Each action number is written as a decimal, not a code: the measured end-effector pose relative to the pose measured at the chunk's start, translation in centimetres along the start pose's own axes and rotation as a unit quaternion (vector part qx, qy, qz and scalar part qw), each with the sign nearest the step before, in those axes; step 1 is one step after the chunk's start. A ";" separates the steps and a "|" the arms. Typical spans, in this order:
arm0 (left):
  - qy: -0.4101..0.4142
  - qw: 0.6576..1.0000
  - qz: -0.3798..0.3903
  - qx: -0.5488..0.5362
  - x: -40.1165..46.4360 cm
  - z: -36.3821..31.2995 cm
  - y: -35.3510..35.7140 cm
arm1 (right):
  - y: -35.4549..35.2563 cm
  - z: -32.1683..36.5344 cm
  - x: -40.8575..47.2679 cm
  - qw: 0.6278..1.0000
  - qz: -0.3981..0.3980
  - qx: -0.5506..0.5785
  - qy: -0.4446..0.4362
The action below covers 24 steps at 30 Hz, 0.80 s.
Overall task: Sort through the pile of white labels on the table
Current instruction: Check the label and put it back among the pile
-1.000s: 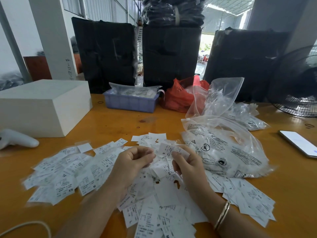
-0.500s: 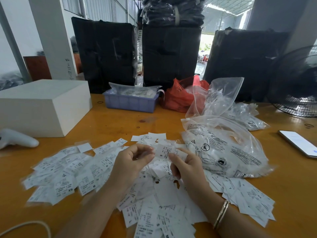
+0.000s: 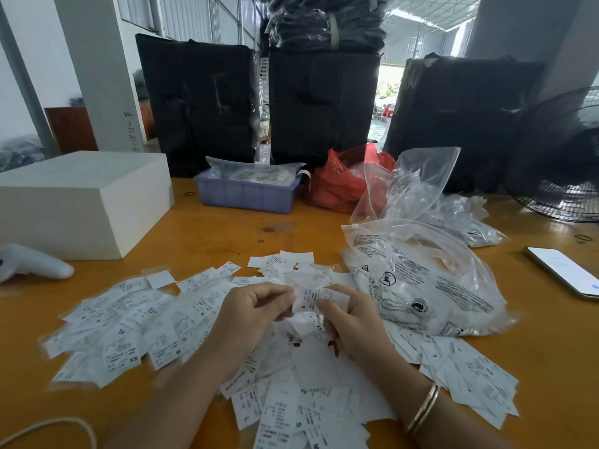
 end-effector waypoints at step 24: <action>-0.044 0.996 -0.018 -0.069 0.2 0.3 -0.4 | 0.1 0.3 -0.2 0.996 0.028 0.072 0.044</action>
Point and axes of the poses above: each hand's wrist, its own x-axis towards the middle knuckle, its own y-axis out of the palm, z = x × y, the point moved 4 cm from there along x, towards the middle knuckle, and after that the axes turned 6 degrees about -x, right-handed, at the moved point
